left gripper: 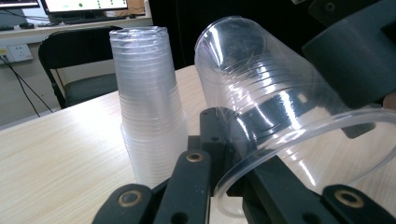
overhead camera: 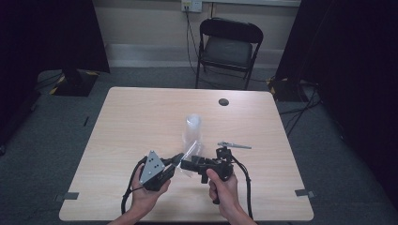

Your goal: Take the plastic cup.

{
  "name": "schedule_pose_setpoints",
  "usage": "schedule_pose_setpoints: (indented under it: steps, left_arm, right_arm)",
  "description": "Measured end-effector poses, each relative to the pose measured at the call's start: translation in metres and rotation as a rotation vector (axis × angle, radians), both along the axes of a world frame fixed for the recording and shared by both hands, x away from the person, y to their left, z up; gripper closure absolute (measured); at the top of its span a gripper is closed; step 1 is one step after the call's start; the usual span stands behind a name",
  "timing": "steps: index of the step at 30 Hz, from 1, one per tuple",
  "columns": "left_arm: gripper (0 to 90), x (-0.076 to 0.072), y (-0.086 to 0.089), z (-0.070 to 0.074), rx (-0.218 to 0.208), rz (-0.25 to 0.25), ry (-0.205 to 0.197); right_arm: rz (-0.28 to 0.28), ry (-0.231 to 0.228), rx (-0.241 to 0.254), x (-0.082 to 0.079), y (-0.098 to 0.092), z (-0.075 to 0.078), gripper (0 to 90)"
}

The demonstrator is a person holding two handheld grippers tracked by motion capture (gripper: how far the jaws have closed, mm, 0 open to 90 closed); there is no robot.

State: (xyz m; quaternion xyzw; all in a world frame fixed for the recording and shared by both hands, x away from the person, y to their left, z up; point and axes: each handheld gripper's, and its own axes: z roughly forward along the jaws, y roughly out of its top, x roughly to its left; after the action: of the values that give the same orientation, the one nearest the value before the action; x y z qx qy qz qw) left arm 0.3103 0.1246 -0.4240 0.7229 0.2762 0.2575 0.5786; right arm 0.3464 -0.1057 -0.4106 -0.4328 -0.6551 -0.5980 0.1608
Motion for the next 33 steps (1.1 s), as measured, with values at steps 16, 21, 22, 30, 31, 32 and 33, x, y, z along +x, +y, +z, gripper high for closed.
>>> schedule_pose_setpoints:
  steps: [16,21,22,30,31,32,33]
  left_arm:
    - [90.0,0.015,0.020,0.002,-0.052,-0.017,0.113]
    - [89.9,0.018,0.023,0.000,-0.064,-0.035,0.153]
    - [90.0,0.019,0.023,0.000,-0.066,-0.036,0.159]
    - [90.0,0.018,0.025,0.002,-0.048,-0.050,0.195]
    - [90.0,0.018,0.025,0.001,-0.043,-0.052,0.201]
    - [90.0,0.019,0.025,0.001,-0.039,-0.060,0.211]
    - [90.0,0.019,0.025,0.000,-0.030,-0.067,0.221]
  right_arm:
    - [-0.015,-0.064,-0.065,0.001,-0.009,-0.001,19.9]
    - [-0.038,-0.101,-0.112,0.002,-0.014,-0.001,20.3]
    - [-0.044,-0.114,-0.121,0.002,-0.015,-0.001,20.3]
    - [-0.040,-0.228,-0.250,0.000,-0.015,0.002,20.7]
    - [-0.045,-0.261,-0.286,-0.001,-0.015,0.003,21.3]
    - [-0.048,-0.296,-0.317,-0.003,-0.014,0.004,22.6]
    - [-0.047,-0.316,-0.333,-0.004,-0.013,0.005,23.3]
